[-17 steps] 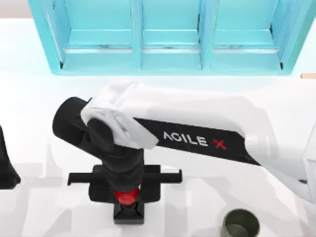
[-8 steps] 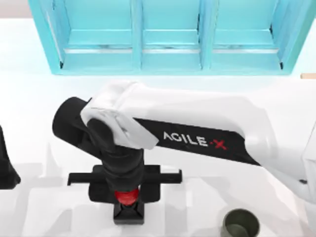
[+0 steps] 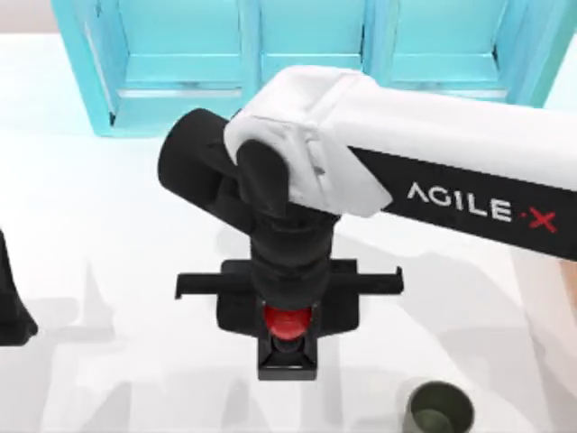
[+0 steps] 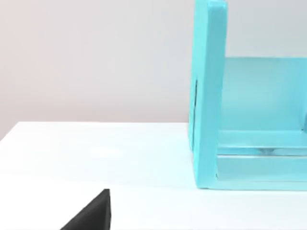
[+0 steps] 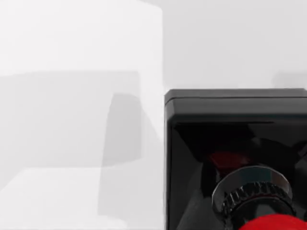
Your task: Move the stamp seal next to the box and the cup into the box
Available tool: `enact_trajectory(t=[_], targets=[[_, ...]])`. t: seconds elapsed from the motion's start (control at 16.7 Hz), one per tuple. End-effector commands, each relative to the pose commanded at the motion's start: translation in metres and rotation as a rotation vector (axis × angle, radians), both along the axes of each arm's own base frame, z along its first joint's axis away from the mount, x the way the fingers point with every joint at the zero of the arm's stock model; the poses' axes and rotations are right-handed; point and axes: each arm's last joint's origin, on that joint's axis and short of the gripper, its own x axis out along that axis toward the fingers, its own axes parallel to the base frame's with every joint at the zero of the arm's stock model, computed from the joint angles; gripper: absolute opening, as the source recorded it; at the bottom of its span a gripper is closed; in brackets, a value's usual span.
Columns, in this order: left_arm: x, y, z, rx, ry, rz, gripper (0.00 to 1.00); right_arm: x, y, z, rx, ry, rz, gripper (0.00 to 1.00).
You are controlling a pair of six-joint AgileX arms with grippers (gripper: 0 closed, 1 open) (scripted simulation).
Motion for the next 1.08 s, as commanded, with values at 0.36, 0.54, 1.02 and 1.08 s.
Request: enact_trajectory(t=[0.36, 0.54, 1.02, 1.08], targets=[[0.000, 0.000, 0.000, 0.000, 0.000, 0.000, 1.00, -0.005, -0.046, 0.037, -0.009, 0.007, -0.004, 0.00], [0.000, 0.000, 0.000, 0.000, 0.000, 0.000, 1.00, -0.006, -0.044, 0.037, -0.008, 0.005, -0.001, 0.00], [0.000, 0.000, 0.000, 0.000, 0.000, 0.000, 1.00, 0.061, -0.118, 0.048, -0.008, 0.007, 0.002, 0.00], [0.000, 0.000, 0.000, 0.000, 0.000, 0.000, 1.00, 0.073, -0.137, 0.050, -0.009, 0.008, 0.001, 0.00]])
